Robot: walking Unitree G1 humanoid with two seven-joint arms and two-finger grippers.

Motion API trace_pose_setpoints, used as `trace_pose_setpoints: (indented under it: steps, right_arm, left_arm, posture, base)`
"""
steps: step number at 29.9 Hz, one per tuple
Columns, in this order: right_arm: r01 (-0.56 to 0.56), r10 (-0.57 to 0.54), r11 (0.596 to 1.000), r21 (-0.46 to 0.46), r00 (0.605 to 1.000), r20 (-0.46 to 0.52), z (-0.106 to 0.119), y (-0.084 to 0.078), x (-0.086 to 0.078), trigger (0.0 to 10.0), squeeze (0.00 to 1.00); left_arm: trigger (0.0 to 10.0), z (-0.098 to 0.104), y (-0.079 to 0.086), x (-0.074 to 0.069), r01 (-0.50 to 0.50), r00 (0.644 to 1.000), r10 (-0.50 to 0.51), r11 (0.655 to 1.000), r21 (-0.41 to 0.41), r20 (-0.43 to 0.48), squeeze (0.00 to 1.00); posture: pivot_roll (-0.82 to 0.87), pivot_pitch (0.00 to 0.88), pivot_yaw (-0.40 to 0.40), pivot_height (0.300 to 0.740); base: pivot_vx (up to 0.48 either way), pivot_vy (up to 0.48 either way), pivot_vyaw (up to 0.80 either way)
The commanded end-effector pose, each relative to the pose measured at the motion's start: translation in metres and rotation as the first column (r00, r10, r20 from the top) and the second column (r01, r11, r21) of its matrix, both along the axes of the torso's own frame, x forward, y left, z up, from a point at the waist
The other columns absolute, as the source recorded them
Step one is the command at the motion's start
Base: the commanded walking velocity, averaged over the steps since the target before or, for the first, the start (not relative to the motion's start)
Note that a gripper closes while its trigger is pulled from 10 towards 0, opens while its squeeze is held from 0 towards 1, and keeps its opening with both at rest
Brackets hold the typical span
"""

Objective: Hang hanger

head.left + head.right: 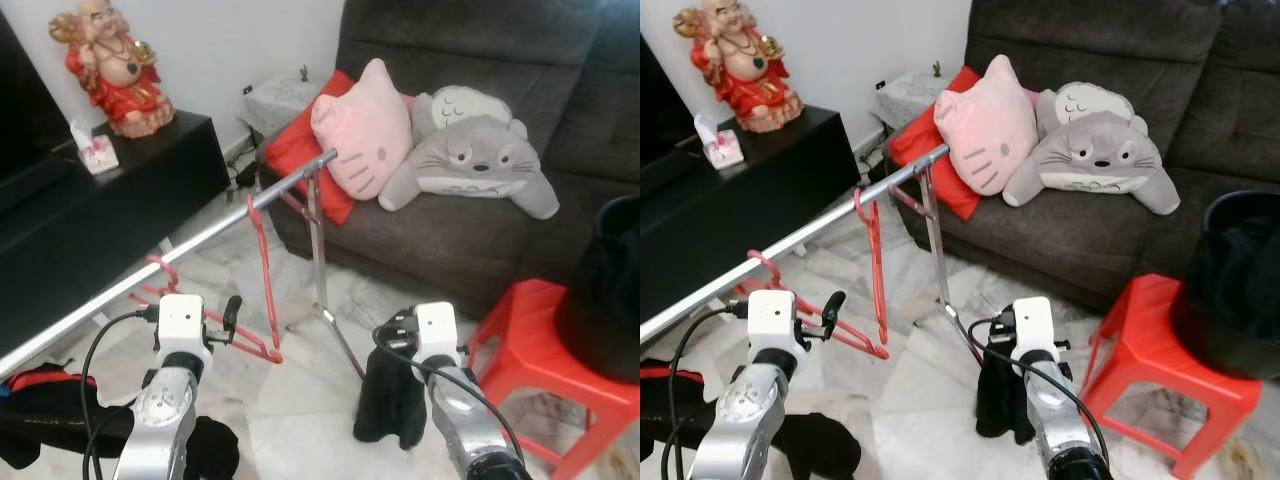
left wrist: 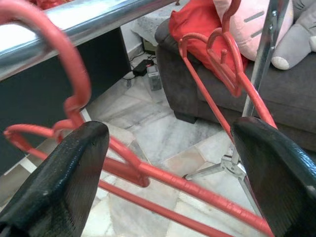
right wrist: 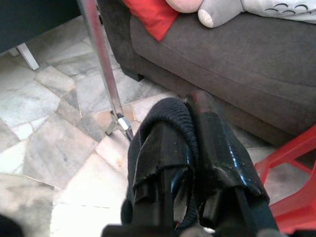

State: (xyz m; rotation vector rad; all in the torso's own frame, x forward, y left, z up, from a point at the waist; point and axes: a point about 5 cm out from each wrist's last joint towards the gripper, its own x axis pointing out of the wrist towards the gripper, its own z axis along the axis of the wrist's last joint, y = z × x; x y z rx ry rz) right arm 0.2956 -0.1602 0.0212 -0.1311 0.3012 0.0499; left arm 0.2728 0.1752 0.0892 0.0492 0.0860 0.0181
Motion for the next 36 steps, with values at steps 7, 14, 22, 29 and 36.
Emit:
trace_pose_setpoints:
  steps: [7, 14, 22, 29, 36]
  right_arm:
    - [-0.003, 0.003, 1.000, 0.000, 0.999, 0.032, 0.007, 0.000, 0.005, 10.0, 0.00]
    - [-0.006, 0.007, 1.000, -0.004, 0.999, 0.033, 0.007, 0.002, 0.005, 10.0, 0.00]
    - [-0.002, 0.002, 1.000, 0.000, 0.999, 0.036, 0.007, 0.004, 0.006, 10.0, 0.00]
    - [0.000, 0.000, 1.000, 0.001, 0.999, 0.034, 0.006, 0.005, 0.005, 10.0, 0.00]
    - [-0.001, 0.001, 1.000, 0.005, 0.999, 0.033, 0.005, 0.006, 0.004, 10.0, 0.00]
  left_arm:
    - [10.0, 0.005, -0.003, 0.007, -0.079, 0.995, 0.076, 0.996, -0.039, -0.061, 0.00]
    - [10.0, 0.011, -0.006, 0.022, -0.150, 0.985, 0.143, 0.986, -0.075, -0.100, 0.00]
    - [10.0, 0.015, -0.007, 0.040, -0.163, 0.980, 0.150, 0.981, -0.101, -0.129, 0.00]
    - [10.0, 0.017, -0.007, 0.047, -0.172, 0.976, 0.160, 0.982, -0.079, -0.147, 0.00]
    - [10.0, 0.006, -0.003, 0.066, -0.267, 0.934, 0.239, 0.961, -0.075, -0.267, 0.00]
  posture:
    - [-0.14, 0.000, 0.093, 0.732]
    - [-0.14, 0.000, 0.103, 0.732]
    - [-0.15, 0.000, 0.116, 0.732]
    - [-0.15, 0.000, 0.122, 0.732]
    - [-0.15, 0.000, 0.129, 0.732]
  base:
    - [0.000, 0.000, 0.00]
    - [0.000, 0.000, 0.00]
    - [0.000, 0.000, 0.00]
    - [0.000, 0.000, 0.00]
    - [0.000, 0.000, 0.00]
